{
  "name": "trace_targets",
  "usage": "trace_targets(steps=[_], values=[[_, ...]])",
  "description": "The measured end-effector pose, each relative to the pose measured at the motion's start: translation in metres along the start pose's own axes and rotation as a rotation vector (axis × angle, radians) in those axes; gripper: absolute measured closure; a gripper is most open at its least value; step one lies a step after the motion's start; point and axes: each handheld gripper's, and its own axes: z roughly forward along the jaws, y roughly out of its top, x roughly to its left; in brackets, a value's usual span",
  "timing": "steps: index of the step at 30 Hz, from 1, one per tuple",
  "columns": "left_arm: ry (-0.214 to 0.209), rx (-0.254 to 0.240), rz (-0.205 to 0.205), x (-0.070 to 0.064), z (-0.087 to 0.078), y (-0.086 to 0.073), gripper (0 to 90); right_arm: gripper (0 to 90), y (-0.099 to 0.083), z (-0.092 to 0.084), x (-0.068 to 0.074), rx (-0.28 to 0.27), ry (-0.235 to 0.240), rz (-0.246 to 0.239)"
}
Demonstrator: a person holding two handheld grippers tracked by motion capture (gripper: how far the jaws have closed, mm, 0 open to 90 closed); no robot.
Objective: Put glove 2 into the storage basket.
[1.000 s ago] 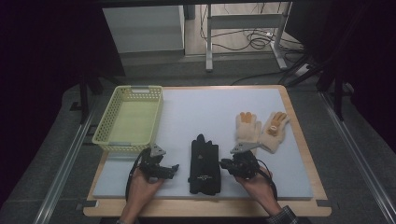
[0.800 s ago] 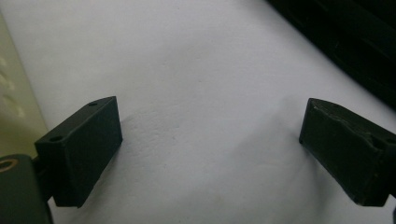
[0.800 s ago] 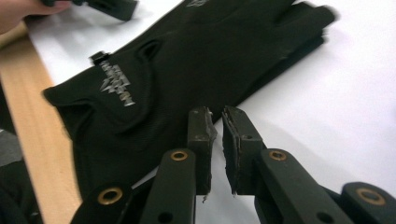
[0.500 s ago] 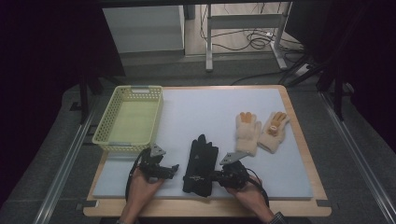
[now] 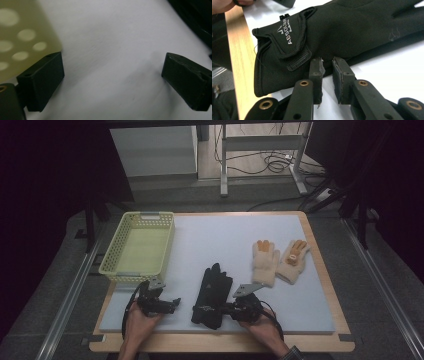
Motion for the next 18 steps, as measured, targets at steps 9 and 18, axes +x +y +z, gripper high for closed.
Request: trace_targets(steps=[9, 18], values=[[0.016, 0.007, -0.025, 0.014, -0.005, -0.007, 0.6, 74.5, 0.019, 0.026, 0.003, -0.026, -0.042, -0.034], [0.013, 0.010, -0.028, 0.015, -0.005, -0.008, 0.6, 71.9, 0.039, 0.048, 0.006, -0.027, -0.097, -0.084]])
